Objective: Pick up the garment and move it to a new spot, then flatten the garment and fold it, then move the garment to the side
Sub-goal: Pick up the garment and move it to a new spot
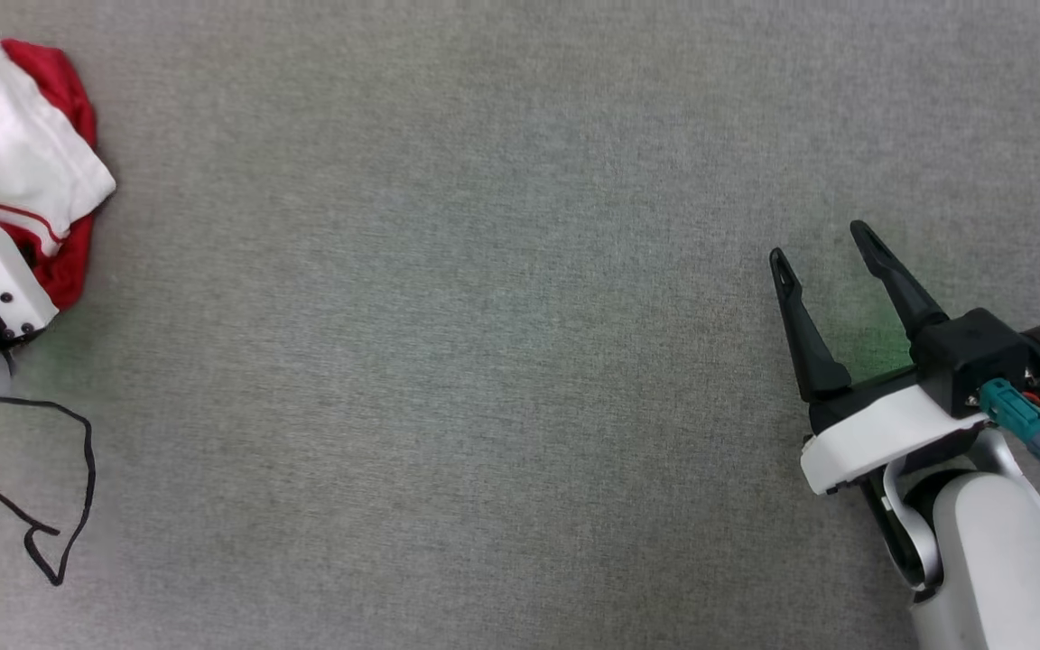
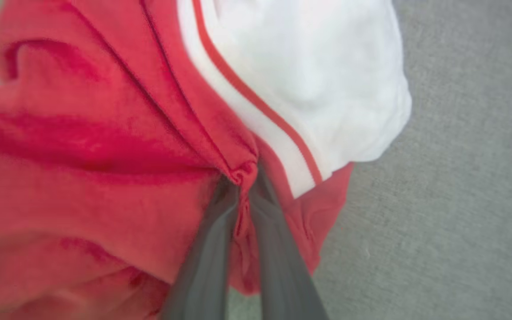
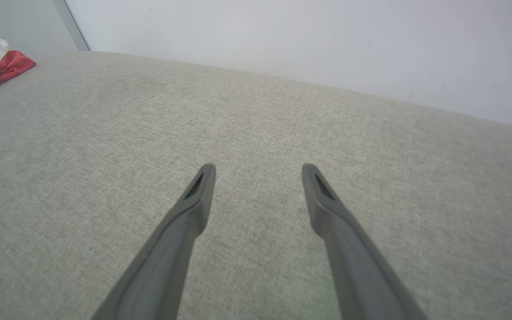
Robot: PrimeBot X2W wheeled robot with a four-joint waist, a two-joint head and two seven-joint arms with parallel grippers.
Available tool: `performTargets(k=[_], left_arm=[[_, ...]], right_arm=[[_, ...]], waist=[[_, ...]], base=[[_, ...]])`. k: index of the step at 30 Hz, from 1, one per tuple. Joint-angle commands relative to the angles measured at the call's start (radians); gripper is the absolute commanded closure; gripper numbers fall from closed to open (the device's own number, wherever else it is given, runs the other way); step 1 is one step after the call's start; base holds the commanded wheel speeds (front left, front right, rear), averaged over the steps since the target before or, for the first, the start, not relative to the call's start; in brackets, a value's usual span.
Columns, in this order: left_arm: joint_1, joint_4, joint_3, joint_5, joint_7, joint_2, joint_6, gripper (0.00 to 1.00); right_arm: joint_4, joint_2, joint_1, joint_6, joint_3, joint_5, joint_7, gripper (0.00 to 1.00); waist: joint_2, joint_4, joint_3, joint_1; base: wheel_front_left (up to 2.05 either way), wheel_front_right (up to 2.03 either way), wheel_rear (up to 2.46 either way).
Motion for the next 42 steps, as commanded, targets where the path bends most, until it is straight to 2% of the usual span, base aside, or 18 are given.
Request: performTargets(k=[1, 9, 19, 26, 33, 38, 42], left_arm=[[0.007, -0.005, -0.001, 0.012, -0.019, 0.005, 0.009, 1.0], [-0.028, -0.053, -0.046, 0.115, -0.305, 0.017, 0.067, 1.0], [-0.064, -0.031, -0.119, 0.183, -0.579, -0.046, 0.054, 1.0], [-0.039, -0.02, -0.187, 0.2, -0.638, -0.128, 0.021, 1.0], [0.0, -0.061, -0.253, 0.184, -0.639, -0.247, -0.013, 1.0], [0.049, -0.093, -0.319, 0.164, -0.657, -0.36, -0.04, 1.0], [0.123, -0.122, -0.388, 0.141, -0.679, -0.416, -0.053, 1.0]], right_arm=[[0.003, 0.001, 0.011, -0.001, -0.002, 0.002, -0.006, 0.0], [0.022, 0.024, 0.061, -0.001, -0.022, 0.012, -0.014, 0.0], [0.043, 0.049, 0.152, -0.001, -0.06, 0.034, -0.024, 0.0], [0.037, 0.057, 0.219, -0.001, -0.082, 0.048, -0.021, 0.0], [0.016, 0.057, 0.253, -0.001, -0.089, 0.065, -0.01, 0.0], [0.002, 0.056, 0.264, -0.001, -0.099, 0.071, 0.0, 0.0], [-0.009, 0.057, 0.273, -0.001, -0.109, 0.067, 0.007, 0.0]], waist=[[0.0, 0.012, -0.028, -0.0002], [0.0, 0.052, -0.174, -0.0002], [0.0, 0.064, -0.364, -0.0002], [0.0, 0.002, -0.448, -0.0002], [0.0, -0.101, -0.471, -0.0002], [0.0, -0.171, -0.469, -0.0002], [0.0, -0.216, -0.462, -0.0002]], base=[[0.0, 0.0, 0.0], [0.0, 0.0, 0.0], [0.0, 0.0, 0.0], [0.0, 0.0, 0.0], [0.0, 0.0, 0.0], [0.0, 0.0, 0.0], [0.0, 0.0, 0.0]])
